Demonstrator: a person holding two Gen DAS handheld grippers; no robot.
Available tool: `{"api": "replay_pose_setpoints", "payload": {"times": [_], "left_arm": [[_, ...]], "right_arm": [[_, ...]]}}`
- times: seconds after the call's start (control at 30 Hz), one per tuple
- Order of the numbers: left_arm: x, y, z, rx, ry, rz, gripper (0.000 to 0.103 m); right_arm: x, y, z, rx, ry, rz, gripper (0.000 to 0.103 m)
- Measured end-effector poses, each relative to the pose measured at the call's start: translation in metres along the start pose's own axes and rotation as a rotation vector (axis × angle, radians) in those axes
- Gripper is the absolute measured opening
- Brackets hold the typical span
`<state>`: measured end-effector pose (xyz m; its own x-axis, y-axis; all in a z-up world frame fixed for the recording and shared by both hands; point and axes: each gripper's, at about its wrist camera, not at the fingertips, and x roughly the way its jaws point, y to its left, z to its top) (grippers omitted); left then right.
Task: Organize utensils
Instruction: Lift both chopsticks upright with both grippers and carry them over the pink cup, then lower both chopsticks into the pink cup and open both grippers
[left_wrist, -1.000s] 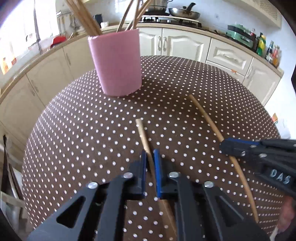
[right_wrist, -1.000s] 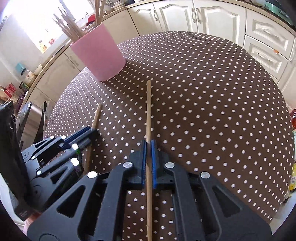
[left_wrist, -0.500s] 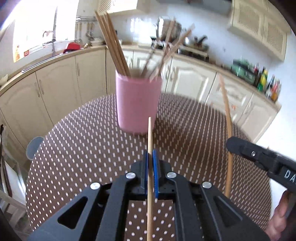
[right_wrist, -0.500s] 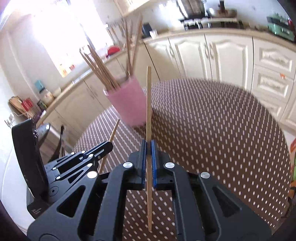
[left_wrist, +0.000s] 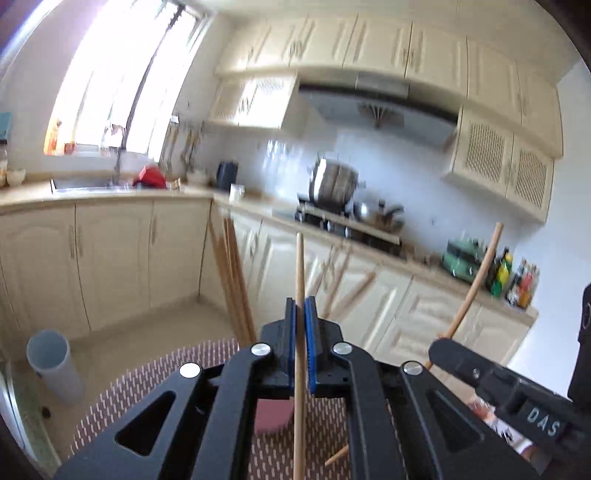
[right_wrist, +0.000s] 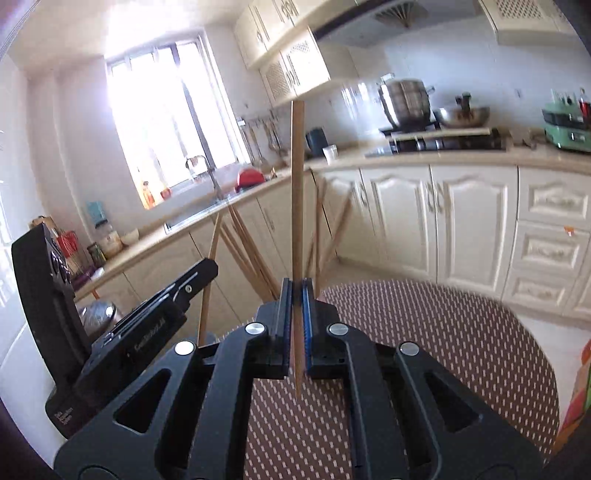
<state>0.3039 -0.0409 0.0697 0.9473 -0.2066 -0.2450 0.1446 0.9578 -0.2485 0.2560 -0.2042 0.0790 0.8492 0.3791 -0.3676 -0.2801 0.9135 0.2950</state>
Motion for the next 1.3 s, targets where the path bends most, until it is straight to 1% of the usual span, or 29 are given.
{"api": "replay_pose_setpoints", "payload": {"times": [0.07, 0.17, 0.3, 0.33, 0.43, 0.6, 0.63, 0.8, 0.97, 1.13, 1.23, 1.3], "left_arm": [[-0.005, -0.002, 0.013, 0.007, -0.051, 0.013, 0.006], [0.000, -0.006, 0.033, 0.007, -0.120, 0.017, 0.006], [0.017, -0.005, 0.048, 0.028, -0.200, 0.003, 0.006], [0.019, -0.005, 0.049, 0.036, -0.209, -0.009, 0.006], [0.037, -0.002, 0.052, 0.051, -0.204, -0.047, 0.006], [0.066, -0.002, 0.051, 0.078, -0.174, -0.040, 0.006], [0.071, -0.002, 0.052, 0.078, -0.178, -0.041, 0.006], [0.085, -0.001, 0.055, 0.070, -0.249, 0.013, 0.006], [0.101, 0.004, 0.057, 0.063, -0.259, 0.044, 0.006], [0.115, 0.013, 0.044, 0.063, -0.226, 0.068, 0.006], [0.122, 0.019, 0.032, 0.051, -0.181, 0.072, 0.006], [0.122, 0.021, 0.024, 0.057, -0.176, 0.080, 0.006]], "right_arm": [[0.004, 0.003, 0.014, -0.008, -0.026, 0.011, 0.006], [0.012, 0.009, 0.031, -0.017, -0.050, 0.024, 0.006], [0.023, 0.011, 0.048, -0.047, -0.077, 0.036, 0.006], [0.026, 0.011, 0.050, -0.055, -0.081, 0.036, 0.006], [0.034, 0.011, 0.055, -0.065, -0.098, 0.033, 0.006], [0.047, 0.004, 0.059, -0.068, -0.109, 0.059, 0.006], [0.050, 0.002, 0.060, -0.069, -0.108, 0.062, 0.006], [0.069, -0.005, 0.062, -0.050, -0.078, 0.082, 0.006], [0.085, -0.003, 0.056, -0.078, -0.057, 0.087, 0.006], [0.092, 0.001, 0.045, -0.105, -0.043, 0.079, 0.006], [0.098, -0.003, 0.037, -0.098, -0.014, 0.076, 0.006], [0.104, -0.005, 0.032, -0.085, 0.020, 0.083, 0.006]]}}
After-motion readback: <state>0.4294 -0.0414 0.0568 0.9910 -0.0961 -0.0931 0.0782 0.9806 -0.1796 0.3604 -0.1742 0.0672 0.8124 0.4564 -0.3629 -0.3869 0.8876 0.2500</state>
